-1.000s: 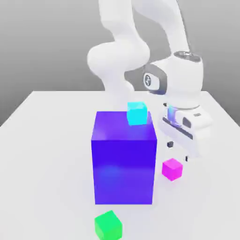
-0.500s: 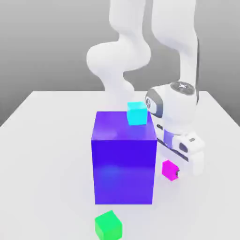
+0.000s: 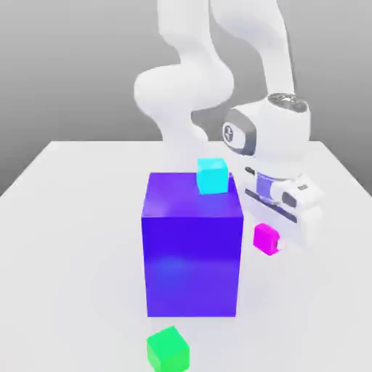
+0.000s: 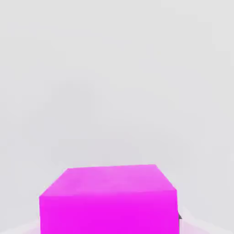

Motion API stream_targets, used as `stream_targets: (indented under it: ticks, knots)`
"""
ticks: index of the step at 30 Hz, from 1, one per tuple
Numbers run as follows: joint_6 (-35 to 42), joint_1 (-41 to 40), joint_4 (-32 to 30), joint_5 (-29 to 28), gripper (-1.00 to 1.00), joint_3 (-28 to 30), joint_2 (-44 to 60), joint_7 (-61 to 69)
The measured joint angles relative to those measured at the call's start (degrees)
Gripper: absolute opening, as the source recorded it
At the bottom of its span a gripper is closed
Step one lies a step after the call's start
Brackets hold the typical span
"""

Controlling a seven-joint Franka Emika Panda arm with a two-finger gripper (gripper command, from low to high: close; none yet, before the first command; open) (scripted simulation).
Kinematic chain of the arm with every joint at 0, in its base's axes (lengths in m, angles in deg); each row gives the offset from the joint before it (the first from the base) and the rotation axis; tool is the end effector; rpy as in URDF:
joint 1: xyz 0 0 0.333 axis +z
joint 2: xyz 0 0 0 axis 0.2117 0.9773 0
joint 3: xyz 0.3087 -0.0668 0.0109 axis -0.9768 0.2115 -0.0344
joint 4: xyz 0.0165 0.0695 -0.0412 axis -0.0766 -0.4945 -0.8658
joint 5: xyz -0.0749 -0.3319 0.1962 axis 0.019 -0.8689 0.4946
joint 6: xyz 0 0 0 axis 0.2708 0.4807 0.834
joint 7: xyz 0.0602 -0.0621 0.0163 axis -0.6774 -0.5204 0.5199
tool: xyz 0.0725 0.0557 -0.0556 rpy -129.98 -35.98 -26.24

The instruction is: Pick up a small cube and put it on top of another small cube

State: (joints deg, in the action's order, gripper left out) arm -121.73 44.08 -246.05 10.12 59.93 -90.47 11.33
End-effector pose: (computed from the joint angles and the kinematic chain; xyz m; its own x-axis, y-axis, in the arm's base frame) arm 0.2797 0.1761 0.1938 0.2514 0.9678 0.0134 0.9676 -0.2517 0.0191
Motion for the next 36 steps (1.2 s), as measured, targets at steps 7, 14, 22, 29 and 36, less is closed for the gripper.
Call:
stream_targets:
  ticks: [7, 14, 22, 29, 36]
  knots:
    - [1.94, -4.23, 14.42, -10.75, -1.00, 6.78, 8.45, -14.63]
    - [6.61, -5.52, 26.97, -14.19, -1.00, 16.32, 13.68, -29.51]
    - [15.36, -12.01, 28.13, 0.85, -1.00, 19.71, 11.75, -39.17]
    - [12.68, -16.05, 27.57, 11.80, -1.00, 17.80, 17.22, -38.74]
    - [10.30, -17.16, 27.76, 13.84, 1.00, 16.36, 19.94, -37.35]
